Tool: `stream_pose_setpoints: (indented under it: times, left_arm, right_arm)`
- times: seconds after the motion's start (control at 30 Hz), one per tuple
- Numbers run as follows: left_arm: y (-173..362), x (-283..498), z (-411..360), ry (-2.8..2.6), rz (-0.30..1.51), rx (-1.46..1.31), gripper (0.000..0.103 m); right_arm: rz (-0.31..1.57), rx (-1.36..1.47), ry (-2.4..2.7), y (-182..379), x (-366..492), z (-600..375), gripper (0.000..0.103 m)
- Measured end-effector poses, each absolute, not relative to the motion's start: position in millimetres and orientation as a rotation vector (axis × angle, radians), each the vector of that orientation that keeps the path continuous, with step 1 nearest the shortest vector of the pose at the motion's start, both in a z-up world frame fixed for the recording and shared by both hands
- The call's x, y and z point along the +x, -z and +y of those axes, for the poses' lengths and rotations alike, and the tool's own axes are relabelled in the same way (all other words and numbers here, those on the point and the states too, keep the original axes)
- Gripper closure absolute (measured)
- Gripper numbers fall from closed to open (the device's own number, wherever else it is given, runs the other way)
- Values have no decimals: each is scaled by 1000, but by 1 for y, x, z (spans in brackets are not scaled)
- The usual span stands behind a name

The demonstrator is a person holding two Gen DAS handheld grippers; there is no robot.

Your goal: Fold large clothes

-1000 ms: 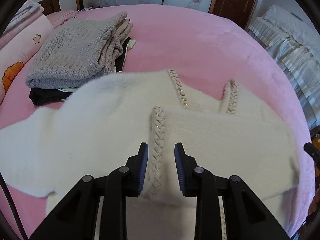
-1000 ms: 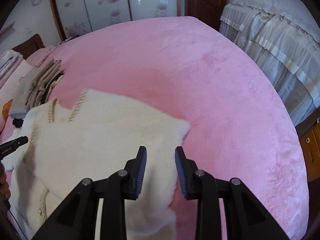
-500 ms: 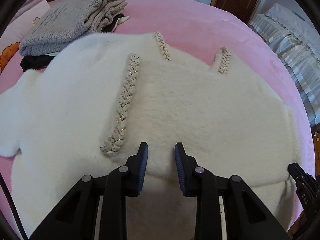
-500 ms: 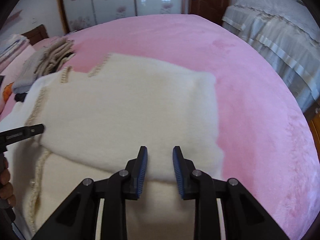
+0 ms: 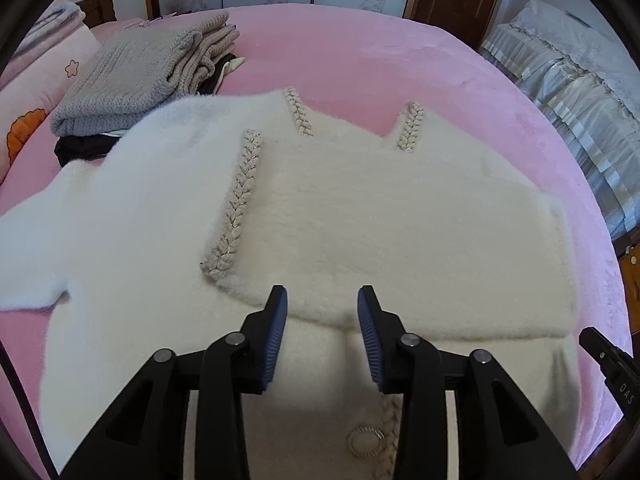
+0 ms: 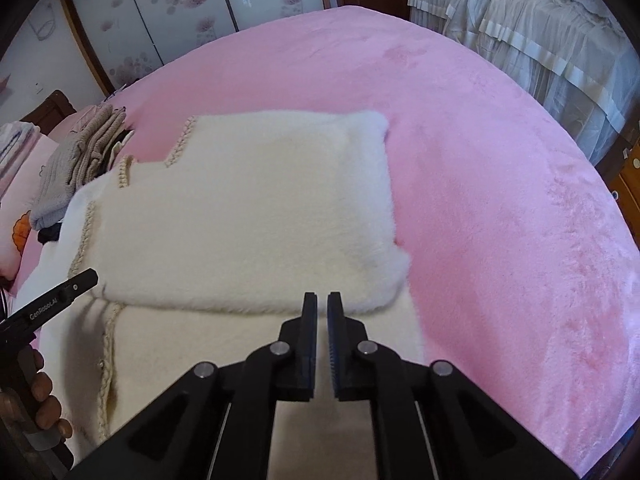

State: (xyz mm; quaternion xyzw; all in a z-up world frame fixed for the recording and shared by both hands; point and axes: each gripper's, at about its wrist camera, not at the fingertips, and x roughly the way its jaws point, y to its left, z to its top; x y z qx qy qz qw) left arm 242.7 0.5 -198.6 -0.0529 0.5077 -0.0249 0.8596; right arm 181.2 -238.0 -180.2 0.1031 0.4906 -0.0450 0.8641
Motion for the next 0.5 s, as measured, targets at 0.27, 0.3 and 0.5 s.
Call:
stream_pose_setpoints:
  times: [0.27, 0.3, 0.5]
  left_arm:
    - [126, 177, 7, 56, 971, -112, 37]
    - [115, 164, 9, 48, 951, -101, 31]
    - [65, 107, 27, 30, 865, -65, 15]
  right_arm:
    - [968, 201, 24, 128, 137, -204, 65]
    - [969, 203, 10, 123, 132, -199, 65]
    - [965, 189, -63, 96, 103, -165, 60]
